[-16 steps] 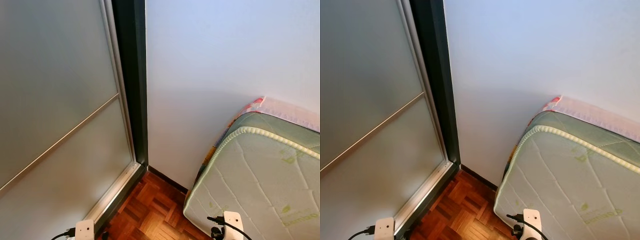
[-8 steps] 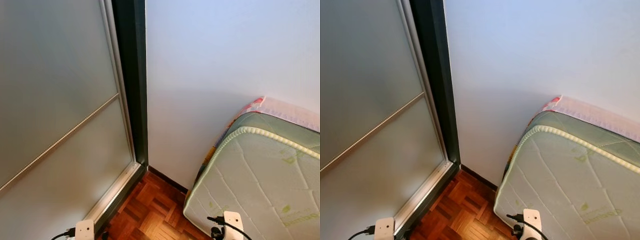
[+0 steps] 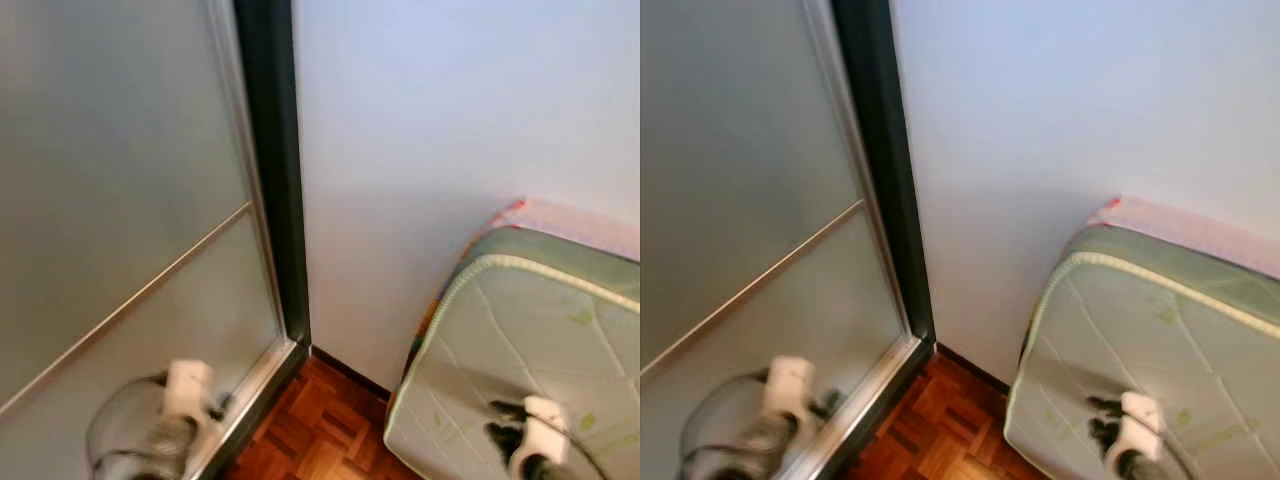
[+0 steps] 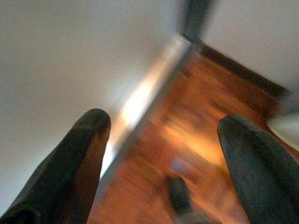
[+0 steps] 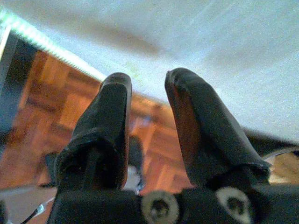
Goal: Clean up the room
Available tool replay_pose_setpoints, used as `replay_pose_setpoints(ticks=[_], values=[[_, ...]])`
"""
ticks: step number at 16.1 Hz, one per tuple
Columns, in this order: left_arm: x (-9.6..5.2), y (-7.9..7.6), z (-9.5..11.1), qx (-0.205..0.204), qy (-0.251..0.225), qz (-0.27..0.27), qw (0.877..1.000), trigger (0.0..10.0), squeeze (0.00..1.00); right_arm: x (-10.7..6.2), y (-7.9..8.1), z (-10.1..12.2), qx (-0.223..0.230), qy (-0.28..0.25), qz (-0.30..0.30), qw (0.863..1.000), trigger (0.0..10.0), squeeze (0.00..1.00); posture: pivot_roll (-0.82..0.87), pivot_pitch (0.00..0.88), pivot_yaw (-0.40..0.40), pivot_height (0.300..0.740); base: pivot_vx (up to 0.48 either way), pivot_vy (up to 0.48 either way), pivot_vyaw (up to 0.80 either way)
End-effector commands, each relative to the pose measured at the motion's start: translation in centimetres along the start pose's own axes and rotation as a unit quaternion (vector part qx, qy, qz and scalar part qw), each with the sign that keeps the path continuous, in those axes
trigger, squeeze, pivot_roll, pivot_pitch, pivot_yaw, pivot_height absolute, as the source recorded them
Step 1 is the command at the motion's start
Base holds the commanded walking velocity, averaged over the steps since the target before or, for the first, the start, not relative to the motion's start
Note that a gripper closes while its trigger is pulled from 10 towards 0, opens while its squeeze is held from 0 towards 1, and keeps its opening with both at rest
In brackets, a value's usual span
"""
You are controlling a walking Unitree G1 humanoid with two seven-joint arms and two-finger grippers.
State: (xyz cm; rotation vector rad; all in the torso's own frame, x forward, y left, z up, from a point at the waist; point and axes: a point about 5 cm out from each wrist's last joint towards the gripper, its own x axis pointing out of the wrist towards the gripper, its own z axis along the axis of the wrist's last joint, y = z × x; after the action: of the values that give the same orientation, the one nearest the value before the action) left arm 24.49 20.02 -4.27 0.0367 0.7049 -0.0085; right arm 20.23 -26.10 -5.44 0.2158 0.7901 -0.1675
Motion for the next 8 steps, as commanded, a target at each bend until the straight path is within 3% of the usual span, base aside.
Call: replay_pose_setpoints(ticks=[1,8], values=[[-0.66,0.68,-2.34,-0.003,0.044,0.006,0.999,10.0,0.0,-0.11,-0.68,0.72,-0.002,-0.012,-0.009,1.0,10.0,0.0,-0.06,0.0,0.001,0.74,0.0,0.0,0.0],[-0.6,0.62,-2.25,-0.005,0.045,0.004,0.999,10.0,0.0,-0.11,-0.79,1.16,0.006,-0.023,-0.003,1.0,10.0,0.0,-0.07,0.0,0.002,0.74,0.0,0.0,0.0]])
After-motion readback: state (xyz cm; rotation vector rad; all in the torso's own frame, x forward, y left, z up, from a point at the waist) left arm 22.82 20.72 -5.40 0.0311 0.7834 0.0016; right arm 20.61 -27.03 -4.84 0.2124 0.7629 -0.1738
